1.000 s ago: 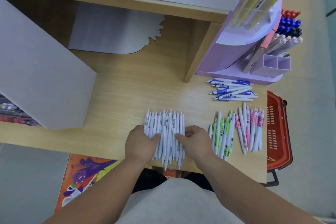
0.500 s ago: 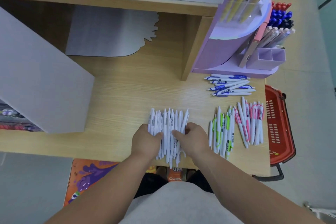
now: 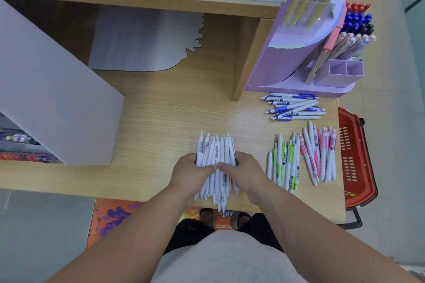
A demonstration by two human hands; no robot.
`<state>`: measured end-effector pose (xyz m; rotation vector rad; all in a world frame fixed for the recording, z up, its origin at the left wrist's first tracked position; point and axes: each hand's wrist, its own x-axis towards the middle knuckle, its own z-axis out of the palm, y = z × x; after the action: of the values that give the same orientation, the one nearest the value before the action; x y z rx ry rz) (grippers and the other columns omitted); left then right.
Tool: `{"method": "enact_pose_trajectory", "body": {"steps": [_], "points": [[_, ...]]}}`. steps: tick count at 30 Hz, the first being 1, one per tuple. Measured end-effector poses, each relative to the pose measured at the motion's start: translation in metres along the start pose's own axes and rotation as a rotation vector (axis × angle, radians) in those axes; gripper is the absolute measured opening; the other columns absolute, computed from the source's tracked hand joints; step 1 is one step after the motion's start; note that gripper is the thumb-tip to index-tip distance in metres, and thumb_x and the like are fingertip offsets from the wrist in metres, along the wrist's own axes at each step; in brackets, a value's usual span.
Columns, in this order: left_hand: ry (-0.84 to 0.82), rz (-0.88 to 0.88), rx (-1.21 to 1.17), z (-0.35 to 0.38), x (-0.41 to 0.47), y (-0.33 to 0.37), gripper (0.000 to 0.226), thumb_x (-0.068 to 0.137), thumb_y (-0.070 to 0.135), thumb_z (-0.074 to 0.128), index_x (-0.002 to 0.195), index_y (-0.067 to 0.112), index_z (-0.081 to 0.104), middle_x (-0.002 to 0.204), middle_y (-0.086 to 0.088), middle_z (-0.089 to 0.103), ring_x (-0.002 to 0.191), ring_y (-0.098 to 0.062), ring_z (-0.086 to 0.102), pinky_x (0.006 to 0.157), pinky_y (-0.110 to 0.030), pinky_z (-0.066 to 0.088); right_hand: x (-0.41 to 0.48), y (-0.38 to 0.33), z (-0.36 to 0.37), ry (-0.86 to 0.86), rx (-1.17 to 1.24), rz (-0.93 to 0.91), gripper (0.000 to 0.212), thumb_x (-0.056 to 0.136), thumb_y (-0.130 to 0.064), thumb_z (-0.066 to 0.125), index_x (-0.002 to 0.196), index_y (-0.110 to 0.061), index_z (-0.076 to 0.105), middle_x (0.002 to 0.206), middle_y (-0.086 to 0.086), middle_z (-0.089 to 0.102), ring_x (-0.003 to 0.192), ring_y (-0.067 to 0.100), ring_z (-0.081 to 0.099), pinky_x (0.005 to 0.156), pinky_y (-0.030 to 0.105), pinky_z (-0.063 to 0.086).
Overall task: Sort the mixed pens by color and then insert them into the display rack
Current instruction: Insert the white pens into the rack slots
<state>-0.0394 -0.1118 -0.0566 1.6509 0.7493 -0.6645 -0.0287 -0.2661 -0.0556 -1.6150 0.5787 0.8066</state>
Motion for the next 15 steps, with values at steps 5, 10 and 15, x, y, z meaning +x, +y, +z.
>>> {"method": "enact_pose_trajectory", "body": {"steps": [5, 10, 15], "points": [[-0.029, -0.026, -0.031, -0.003, -0.001, 0.008, 0.011, 0.086, 0.015, 0.077, 0.096, 0.016, 0.073, 0.09, 0.0, 0.077, 0.078, -0.014, 0.075, 0.071, -0.028, 0.06, 0.0, -0.003, -0.002, -0.014, 0.111, 0.018, 0.016, 0.092, -0.023, 0.07, 0.107, -0.018, 0.07, 0.095, -0.002, 0.076, 0.081, 0.009, 0.073, 0.062, 0.016, 0.054], [-0.123, -0.023, -0.084, -0.007, -0.006, 0.019, 0.014, 0.094, 0.016, 0.067, 0.107, 0.017, 0.072, 0.095, 0.0, 0.078, 0.087, -0.015, 0.075, 0.076, -0.03, 0.059, 0.0, -0.012, 0.003, -0.077, 0.19, 0.023, 0.023, 0.094, -0.025, 0.068, 0.114, -0.015, 0.069, 0.1, 0.003, 0.077, 0.092, 0.018, 0.074, 0.078, 0.031, 0.058], [-0.22, -0.05, -0.218, -0.012, -0.008, 0.03, 0.022, 0.095, 0.015, 0.065, 0.117, 0.012, 0.069, 0.104, -0.008, 0.077, 0.097, -0.024, 0.074, 0.082, -0.034, 0.058, -0.003, -0.022, 0.003, -0.083, 0.256, -0.009, 0.027, 0.094, -0.025, 0.068, 0.118, -0.013, 0.067, 0.103, 0.006, 0.076, 0.094, 0.021, 0.074, 0.084, 0.037, 0.059]]}}
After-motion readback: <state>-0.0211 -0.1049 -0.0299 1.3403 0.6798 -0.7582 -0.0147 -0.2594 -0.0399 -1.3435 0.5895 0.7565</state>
